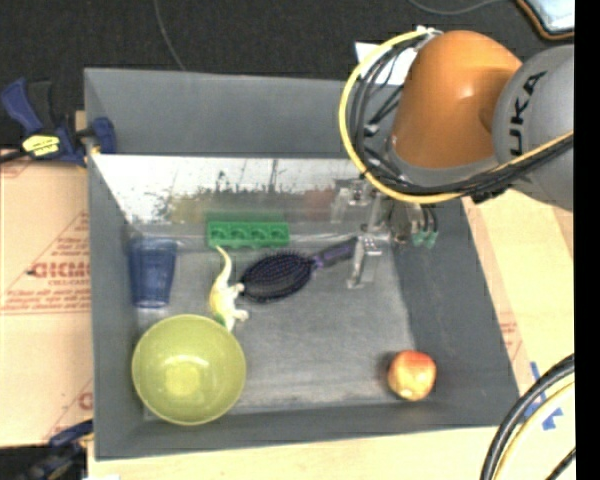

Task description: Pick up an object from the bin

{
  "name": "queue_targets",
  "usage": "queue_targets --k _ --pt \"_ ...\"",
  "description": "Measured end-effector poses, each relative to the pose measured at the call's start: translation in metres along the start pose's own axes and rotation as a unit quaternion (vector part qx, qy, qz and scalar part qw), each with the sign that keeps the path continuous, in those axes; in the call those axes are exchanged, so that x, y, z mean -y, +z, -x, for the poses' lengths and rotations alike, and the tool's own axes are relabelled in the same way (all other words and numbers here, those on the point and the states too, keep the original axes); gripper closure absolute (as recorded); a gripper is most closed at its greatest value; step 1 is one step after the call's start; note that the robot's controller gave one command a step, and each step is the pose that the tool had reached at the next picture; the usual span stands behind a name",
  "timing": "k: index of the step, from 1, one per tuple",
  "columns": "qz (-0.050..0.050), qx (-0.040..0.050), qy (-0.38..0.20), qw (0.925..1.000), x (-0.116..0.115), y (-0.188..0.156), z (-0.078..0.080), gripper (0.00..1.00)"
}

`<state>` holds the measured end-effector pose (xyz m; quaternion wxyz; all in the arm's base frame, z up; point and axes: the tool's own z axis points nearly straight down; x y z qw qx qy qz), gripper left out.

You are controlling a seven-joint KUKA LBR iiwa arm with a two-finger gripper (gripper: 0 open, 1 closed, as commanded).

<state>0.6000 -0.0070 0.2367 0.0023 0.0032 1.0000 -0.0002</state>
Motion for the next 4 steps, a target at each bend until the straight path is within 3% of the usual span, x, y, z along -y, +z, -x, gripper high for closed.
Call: queue_targets --k 1,2,3,4 --pt "0.000 0.0000 0.000 1.0000 0.000 0.000 0.000 0.00" --pt "0.000 -0.0014 -0.047 0.9989 -0.021 0.077 -0.009 0.00" --pt "-0.001 0.0036 -0.059 0.9983 -0.023 0.081 -0.001 0.00" --pt "-0.002 0.0058 -0.232 0.9728 0.002 0.064 0.007 0.00"
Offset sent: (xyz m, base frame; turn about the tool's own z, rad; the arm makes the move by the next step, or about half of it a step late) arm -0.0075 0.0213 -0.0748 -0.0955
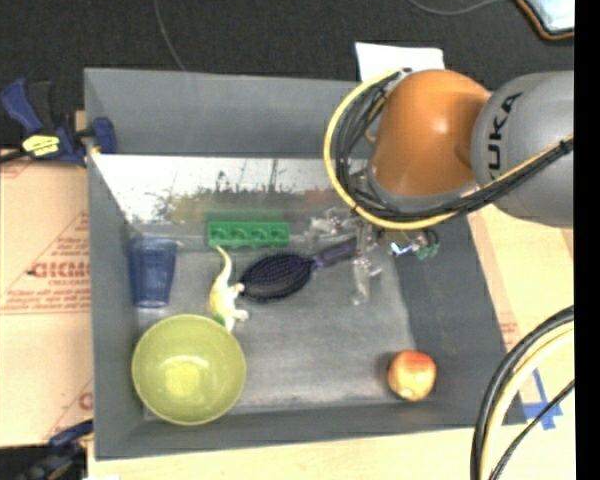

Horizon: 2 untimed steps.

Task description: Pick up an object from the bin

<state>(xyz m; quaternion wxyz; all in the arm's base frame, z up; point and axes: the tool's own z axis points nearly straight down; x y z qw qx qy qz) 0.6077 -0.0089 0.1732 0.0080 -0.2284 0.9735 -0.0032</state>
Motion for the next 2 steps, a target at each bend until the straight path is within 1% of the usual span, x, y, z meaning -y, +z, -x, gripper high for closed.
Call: queue_targets --k 1,2 --pt "0.000 0.0070 0.208 0.9780 -0.042 0.100 0.008 0.00" --pt "-0.002 0.0055 0.030 0.9995 -0.018 0.055 0.005 0.00"
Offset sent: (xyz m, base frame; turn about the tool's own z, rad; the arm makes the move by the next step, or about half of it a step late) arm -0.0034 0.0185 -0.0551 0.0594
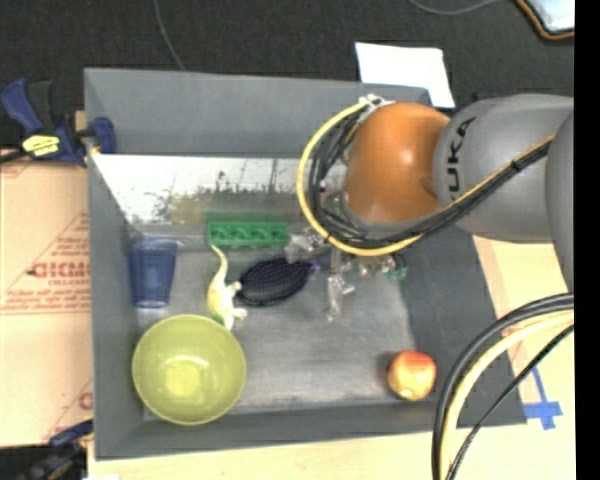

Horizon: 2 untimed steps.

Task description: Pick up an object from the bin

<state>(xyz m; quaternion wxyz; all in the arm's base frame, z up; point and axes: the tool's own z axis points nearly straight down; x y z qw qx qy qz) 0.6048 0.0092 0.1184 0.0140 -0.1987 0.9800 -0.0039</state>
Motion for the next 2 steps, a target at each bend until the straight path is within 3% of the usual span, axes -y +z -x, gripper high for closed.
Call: queue_targets --k 1,2 --pt "0.001 0.0019 0.166 0.9861 -0.027 -0.076 -0.008 0.00" --pt "-0.001 0.0026 -0.062 0.9981 -0.010 0.014 0.014 0.00"
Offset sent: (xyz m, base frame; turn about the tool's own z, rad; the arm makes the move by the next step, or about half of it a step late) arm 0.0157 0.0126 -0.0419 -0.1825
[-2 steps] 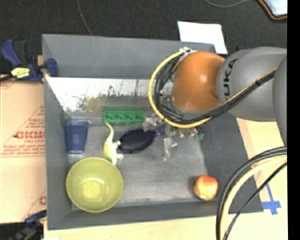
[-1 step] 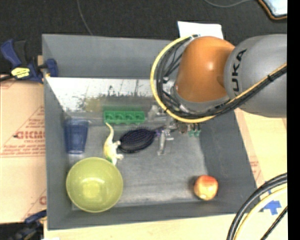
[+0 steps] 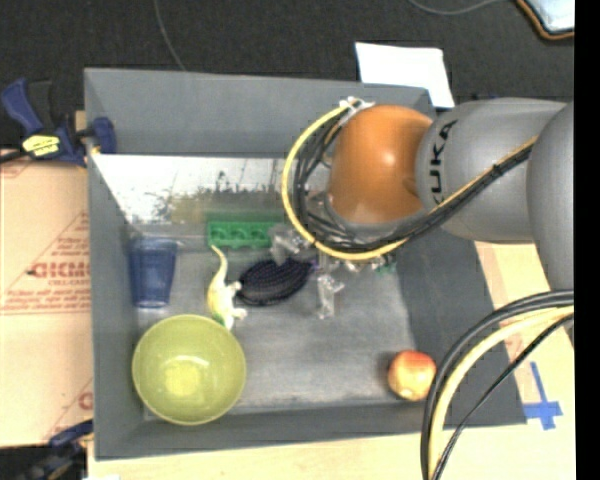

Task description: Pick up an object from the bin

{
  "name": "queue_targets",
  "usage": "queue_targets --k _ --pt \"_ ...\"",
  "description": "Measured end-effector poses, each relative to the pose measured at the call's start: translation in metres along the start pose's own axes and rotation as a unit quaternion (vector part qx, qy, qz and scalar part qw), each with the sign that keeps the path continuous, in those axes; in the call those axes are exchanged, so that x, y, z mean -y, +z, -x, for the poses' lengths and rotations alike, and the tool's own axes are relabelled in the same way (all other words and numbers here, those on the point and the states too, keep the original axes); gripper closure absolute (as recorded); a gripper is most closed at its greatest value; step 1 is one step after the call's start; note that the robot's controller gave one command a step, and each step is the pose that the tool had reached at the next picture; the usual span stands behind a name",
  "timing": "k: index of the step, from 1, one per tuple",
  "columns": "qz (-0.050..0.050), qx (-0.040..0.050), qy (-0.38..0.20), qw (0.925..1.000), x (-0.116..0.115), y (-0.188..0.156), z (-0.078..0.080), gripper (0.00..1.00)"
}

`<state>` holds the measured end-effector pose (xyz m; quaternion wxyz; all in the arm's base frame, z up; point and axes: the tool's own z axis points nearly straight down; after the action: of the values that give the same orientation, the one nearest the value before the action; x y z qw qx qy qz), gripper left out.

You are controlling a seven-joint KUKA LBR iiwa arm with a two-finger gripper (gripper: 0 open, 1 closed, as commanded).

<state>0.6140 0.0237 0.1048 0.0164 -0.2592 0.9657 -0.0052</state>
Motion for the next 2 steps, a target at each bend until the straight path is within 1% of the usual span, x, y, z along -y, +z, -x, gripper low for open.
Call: queue_targets --k 1,2 --pt "0.000 0.0038 0.151 0.9885 -0.017 -0.001 -0.014 0.00" --pt "-0.004 0.0118 -0.004 0.9999 0.008 0.028 -0.019 1.00"
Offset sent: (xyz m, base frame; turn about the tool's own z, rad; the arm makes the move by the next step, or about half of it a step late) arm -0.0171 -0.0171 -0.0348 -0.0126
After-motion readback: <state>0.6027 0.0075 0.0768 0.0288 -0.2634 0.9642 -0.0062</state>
